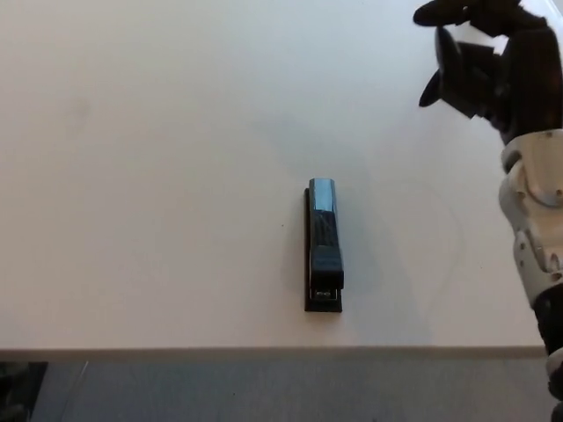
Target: The robot uses its right hand to press on the stapler that is in the middle of the desk
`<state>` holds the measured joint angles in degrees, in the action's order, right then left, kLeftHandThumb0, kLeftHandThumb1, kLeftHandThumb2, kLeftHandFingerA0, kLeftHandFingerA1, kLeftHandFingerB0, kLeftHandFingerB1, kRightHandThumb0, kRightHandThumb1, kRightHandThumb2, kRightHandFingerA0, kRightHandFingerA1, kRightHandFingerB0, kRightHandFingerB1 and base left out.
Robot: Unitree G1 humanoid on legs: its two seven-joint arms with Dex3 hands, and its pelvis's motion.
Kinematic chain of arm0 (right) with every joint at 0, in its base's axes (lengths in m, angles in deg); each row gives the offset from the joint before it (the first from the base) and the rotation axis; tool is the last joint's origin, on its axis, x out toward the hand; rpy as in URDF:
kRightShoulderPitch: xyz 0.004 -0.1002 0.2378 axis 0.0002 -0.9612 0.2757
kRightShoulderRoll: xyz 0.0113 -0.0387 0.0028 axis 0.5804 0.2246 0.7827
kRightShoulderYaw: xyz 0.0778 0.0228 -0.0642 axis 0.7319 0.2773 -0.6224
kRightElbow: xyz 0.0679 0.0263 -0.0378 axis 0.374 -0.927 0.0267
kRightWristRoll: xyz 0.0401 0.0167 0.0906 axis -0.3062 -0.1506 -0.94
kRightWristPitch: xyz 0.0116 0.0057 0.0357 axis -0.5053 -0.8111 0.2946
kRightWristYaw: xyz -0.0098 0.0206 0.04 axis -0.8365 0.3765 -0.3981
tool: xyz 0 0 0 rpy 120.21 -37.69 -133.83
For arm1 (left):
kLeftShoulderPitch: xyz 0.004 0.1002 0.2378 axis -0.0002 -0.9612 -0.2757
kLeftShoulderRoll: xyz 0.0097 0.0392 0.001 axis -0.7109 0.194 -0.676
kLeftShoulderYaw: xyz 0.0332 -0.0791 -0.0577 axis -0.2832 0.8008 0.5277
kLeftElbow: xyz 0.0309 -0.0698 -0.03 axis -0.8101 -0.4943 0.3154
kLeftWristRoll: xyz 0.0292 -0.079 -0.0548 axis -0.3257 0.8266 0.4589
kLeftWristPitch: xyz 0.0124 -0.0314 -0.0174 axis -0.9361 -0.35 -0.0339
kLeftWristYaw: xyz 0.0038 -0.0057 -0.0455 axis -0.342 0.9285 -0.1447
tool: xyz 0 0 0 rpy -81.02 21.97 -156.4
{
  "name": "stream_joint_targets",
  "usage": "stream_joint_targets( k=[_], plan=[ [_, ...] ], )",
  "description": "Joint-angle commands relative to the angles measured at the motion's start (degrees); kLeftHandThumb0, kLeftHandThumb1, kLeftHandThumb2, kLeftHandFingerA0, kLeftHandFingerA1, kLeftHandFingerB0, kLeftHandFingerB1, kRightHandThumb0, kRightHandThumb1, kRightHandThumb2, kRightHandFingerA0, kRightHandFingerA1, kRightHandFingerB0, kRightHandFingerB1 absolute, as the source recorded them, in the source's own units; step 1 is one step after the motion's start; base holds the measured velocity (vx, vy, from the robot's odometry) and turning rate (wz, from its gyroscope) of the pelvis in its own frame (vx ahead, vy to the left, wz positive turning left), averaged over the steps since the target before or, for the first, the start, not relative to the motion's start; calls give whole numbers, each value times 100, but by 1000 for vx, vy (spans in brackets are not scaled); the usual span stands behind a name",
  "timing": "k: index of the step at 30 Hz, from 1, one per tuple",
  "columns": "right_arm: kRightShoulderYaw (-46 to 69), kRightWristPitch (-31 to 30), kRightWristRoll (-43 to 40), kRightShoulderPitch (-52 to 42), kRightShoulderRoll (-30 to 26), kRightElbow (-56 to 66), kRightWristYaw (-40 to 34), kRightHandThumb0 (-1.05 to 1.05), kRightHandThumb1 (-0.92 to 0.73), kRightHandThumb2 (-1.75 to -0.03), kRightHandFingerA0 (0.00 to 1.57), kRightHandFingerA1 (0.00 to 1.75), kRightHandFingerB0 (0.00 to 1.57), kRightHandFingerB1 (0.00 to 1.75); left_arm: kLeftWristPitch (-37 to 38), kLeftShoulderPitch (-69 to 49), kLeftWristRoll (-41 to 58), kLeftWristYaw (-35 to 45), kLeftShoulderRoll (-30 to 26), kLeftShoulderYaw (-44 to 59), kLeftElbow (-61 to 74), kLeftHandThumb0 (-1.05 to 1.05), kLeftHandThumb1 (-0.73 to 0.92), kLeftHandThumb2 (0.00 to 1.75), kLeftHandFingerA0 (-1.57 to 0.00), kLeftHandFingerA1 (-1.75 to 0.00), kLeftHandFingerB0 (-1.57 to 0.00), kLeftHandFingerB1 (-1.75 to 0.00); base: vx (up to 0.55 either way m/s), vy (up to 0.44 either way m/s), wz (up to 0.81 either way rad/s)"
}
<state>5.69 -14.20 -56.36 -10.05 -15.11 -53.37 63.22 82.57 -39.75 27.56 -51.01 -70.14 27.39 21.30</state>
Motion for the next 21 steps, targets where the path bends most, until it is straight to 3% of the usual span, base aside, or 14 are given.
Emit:
stream_joint_targets(
  k=[1, 2, 3, 6, 11, 13, 19, 20, 21],
  plan=[
    [1247, -848, -1534, -754, -1692, 3071, 1226, -10, -83, -67, 120, 126, 71, 111, -341, 202, -74, -257, -265, 21, 94, -35, 65, 118, -5, -51, -4, -51, 0, 0, 0],
    [1418, -728, -1588, -894, -1809, 2883, 1300, -11, -84, -69, 118, 126, 70, 110, -316, 209, -75, -253, -269, 22, 89, -35, 64, 118, -5, -52, -4, -51, 0, 0, 0],
    [1622, -657, -1679, -1051, -1921, 2690, 1362, 0, -83, -75, 119, 126, 72, 111, -318, 207, -80, -247, -271, 17, 93, -35, 64, 118, -5, -51, -4, -51, 0, 0, 0],
    [2050, -650, -1683, -1420, -2123, 2513, 1295, -5, -82, -72, 120, 122, 72, 112, -315, 243, -87, -231, -329, 20, 104, -35, 64, 118, -5, -51, -4, -51, 0, 0, 0],
    [2835, -845, -2052, -1923, -2438, 2183, 1399, -7, -77, -82, 120, 127, 74, 120, -293, 298, -91, -234, -329, 13, 65, -35, 65, 118, -5, -51, -4, -51, 0, 0, 0],
    [3293, -739, -2063, -2279, -2642, 1905, 1398, 4, -76, -93, 113, 134, 77, 123, -345, 320, -81, -237, -331, 20, 55, -35, 65, 119, -4, -51, -4, -51, 0, 0, 0],
    [4008, -533, -2042, -2752, -2903, 1245, 1334, 2, -75, -86, 106, 136, 77, 123, -374, 354, -98, -258, -345, 10, 53, -35, 65, 118, -5, -51, -5, -51, 0, 0, 0],
    [4089, -515, -2068, -2799, -2916, 1125, 1349, -2, -79, -73, 104, 132, 74, 120, -375, 367, -96, -266, -347, 13, 36, -35, 64, 118, -5, -51, -4, -51, 0, 0, 0],
    [4196, -387, -2049, -2896, -2930, 922, 1379, 0, -79, -75, 102, 134, 72, 120, -382, 392, -92, -279, -347, 20, 13, -35, 63, 118, -5, -51, -4, -51, 0, 0, 0]
  ],
)
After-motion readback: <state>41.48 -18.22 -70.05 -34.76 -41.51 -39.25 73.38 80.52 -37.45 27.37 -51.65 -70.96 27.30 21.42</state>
